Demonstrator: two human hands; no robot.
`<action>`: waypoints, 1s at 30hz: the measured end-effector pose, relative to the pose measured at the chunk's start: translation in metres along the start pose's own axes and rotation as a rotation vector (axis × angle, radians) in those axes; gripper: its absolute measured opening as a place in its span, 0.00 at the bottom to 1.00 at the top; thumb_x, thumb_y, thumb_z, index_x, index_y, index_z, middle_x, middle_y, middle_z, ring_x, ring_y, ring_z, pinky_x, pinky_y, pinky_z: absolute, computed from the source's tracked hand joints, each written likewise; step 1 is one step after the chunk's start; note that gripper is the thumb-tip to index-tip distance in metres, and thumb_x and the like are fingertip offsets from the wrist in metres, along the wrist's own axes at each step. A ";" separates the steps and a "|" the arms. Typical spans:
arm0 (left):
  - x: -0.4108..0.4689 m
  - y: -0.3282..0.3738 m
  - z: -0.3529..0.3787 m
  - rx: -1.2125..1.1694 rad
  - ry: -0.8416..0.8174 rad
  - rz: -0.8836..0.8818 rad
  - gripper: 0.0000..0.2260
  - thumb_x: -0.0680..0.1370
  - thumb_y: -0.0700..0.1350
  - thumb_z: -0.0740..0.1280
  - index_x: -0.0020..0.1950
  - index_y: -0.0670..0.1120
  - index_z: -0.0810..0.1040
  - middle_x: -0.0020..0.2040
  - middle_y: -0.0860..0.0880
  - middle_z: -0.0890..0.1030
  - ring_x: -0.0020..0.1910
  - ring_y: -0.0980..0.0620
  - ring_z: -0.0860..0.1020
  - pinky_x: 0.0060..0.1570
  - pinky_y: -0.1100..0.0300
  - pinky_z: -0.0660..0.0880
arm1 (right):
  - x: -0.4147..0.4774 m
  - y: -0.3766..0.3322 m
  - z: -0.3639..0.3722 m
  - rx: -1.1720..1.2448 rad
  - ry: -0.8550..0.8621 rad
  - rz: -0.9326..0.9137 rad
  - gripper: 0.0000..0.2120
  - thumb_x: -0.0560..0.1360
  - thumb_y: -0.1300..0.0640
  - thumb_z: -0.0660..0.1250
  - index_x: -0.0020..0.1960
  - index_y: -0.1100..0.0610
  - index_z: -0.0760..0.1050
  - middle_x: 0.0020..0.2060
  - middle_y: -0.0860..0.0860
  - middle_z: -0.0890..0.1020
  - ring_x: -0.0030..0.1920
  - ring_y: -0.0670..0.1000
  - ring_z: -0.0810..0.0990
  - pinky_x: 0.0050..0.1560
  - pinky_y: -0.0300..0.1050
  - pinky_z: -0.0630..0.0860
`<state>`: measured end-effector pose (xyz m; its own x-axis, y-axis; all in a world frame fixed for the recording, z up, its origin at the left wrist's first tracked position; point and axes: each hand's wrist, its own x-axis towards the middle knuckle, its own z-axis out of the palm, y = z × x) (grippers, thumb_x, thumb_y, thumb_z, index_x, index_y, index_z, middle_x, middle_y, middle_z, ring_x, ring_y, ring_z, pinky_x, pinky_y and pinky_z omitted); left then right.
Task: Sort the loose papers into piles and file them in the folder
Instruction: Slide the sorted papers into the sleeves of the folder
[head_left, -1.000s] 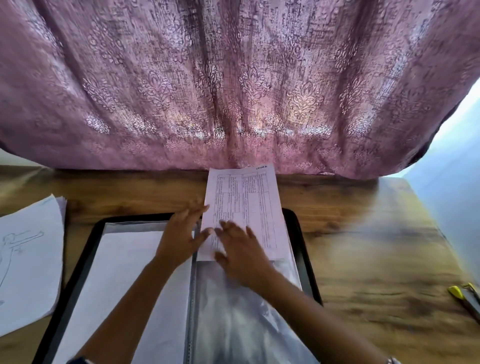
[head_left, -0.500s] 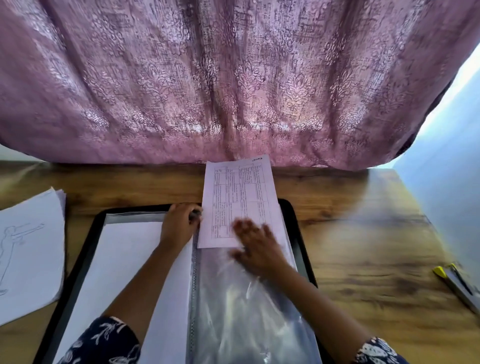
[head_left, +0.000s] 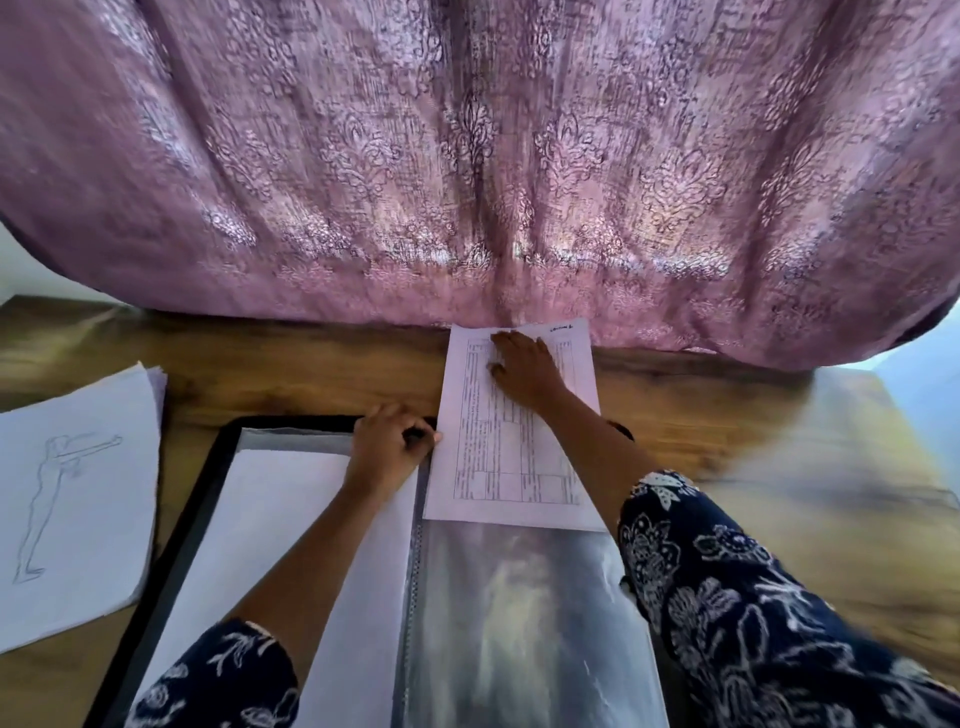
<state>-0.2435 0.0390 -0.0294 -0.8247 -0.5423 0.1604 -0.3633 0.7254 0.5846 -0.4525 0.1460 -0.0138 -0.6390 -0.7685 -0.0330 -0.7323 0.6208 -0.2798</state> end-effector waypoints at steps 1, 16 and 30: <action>0.000 0.000 0.001 -0.002 0.008 0.003 0.07 0.73 0.50 0.74 0.40 0.47 0.84 0.44 0.50 0.80 0.47 0.52 0.72 0.52 0.50 0.70 | 0.013 0.001 0.001 -0.006 -0.025 -0.015 0.26 0.80 0.52 0.57 0.75 0.58 0.59 0.74 0.55 0.64 0.74 0.54 0.60 0.74 0.55 0.53; 0.002 -0.012 0.008 -0.038 0.073 0.004 0.05 0.70 0.47 0.76 0.40 0.46 0.85 0.39 0.50 0.80 0.42 0.51 0.72 0.42 0.59 0.65 | 0.052 0.000 0.005 0.443 0.177 -0.122 0.09 0.75 0.58 0.69 0.52 0.61 0.81 0.49 0.56 0.83 0.51 0.55 0.80 0.50 0.39 0.69; 0.002 -0.008 0.006 -0.055 0.067 -0.022 0.05 0.72 0.46 0.75 0.41 0.45 0.84 0.41 0.51 0.79 0.46 0.53 0.72 0.46 0.58 0.66 | -0.022 -0.016 -0.001 0.448 -0.165 -0.204 0.06 0.74 0.58 0.71 0.48 0.61 0.81 0.46 0.51 0.84 0.47 0.49 0.80 0.46 0.32 0.69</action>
<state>-0.2446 0.0352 -0.0386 -0.7856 -0.5859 0.1989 -0.3549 0.6900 0.6308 -0.4271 0.1528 -0.0079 -0.4215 -0.9037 -0.0750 -0.6424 0.3559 -0.6787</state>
